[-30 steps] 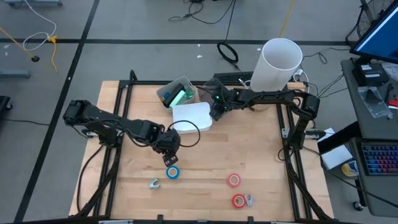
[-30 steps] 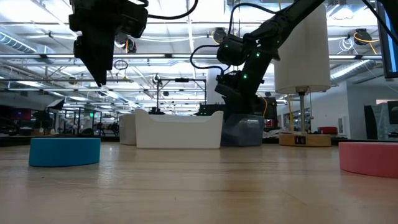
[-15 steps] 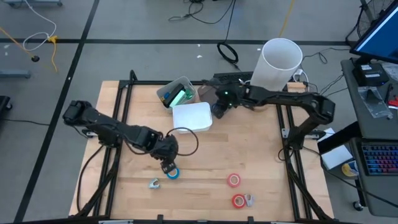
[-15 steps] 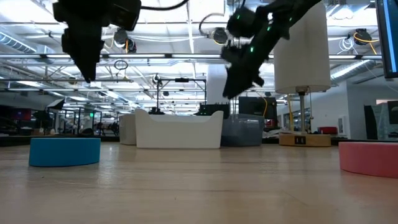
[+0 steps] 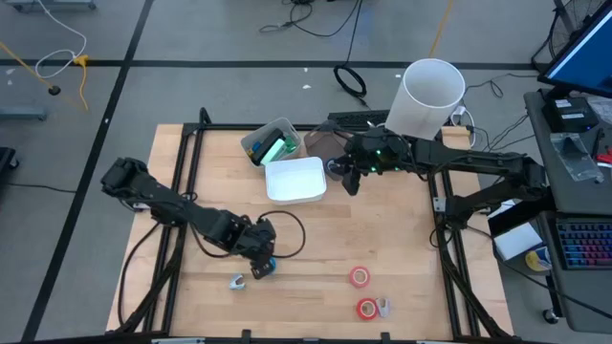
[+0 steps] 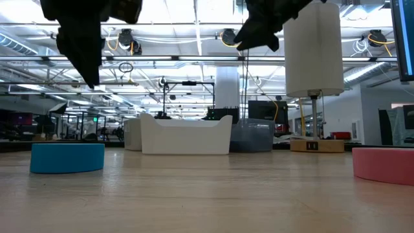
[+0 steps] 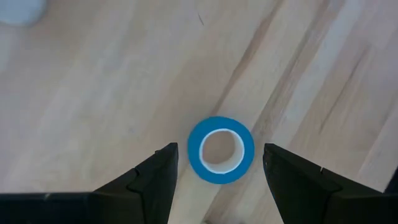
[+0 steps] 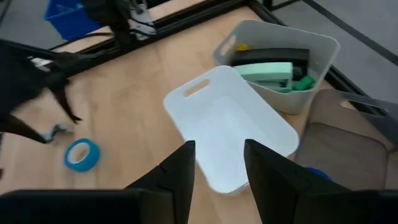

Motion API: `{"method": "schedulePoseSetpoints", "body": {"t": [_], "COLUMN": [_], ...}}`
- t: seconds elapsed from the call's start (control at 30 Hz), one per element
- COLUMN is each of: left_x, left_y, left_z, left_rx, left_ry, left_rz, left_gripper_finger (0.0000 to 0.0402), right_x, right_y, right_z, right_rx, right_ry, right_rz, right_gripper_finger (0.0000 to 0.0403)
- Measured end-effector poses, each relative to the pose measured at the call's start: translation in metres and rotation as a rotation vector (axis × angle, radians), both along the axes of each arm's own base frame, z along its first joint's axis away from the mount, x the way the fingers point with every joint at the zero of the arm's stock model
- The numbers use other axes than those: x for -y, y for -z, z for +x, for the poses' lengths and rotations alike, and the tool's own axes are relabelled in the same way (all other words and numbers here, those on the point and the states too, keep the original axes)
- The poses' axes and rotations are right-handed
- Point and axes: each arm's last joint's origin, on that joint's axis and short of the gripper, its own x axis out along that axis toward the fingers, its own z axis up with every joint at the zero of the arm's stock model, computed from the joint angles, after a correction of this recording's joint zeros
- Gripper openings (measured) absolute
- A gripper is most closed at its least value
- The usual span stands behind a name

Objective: Pick and place Stapler, Stapler remover, tape
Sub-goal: Put the blue tape into the black bin

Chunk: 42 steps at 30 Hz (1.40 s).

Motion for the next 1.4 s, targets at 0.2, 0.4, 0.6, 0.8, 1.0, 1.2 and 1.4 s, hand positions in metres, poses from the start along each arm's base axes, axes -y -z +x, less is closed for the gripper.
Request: {"method": "schedulePoseSetpoints", "body": {"t": [0.2,0.4,0.6,0.8,1.0,1.2,1.4], "left_x": [0.003,0.003,0.002,0.001,0.006,0.008,0.005], "left_y": [0.033,0.057,0.059,0.060,0.088,0.105,0.093], "left_z": [0.013,0.020,0.020,0.019,0.022,0.025,0.026], "left_rx": [-0.138,-0.235,-0.240,-0.243,-0.347,-0.421,-0.375], "left_ry": [-0.064,-0.166,-0.242,-0.259,-0.247,-0.236,-0.236], "left_rz": [-0.050,-0.065,-0.058,-0.045,-0.049,-0.085,-0.067], "left_gripper_finger": [0.0232,0.0232,0.0232,0.0232,0.0232,0.0201,0.0064], "right_x": [-0.015,-0.024,-0.030,-0.030,-0.030,-0.030,-0.030], "right_y": [-0.010,-0.010,-0.008,-0.007,-0.007,-0.005,-0.005], "right_z": [-0.007,-0.006,-0.007,-0.008,-0.008,-0.009,-0.009], "right_rx": [0.032,0.031,0.003,-0.002,-0.010,-0.028,-0.033], "right_ry": [-0.048,-0.080,-0.101,-0.098,-0.100,-0.102,-0.104], "right_rz": [-0.006,-0.006,-0.001,0.004,0.006,0.007,0.004], "right_gripper_finger": [0.0130,0.0130,0.0130,0.0130,0.0130,0.0130,0.0130]}}
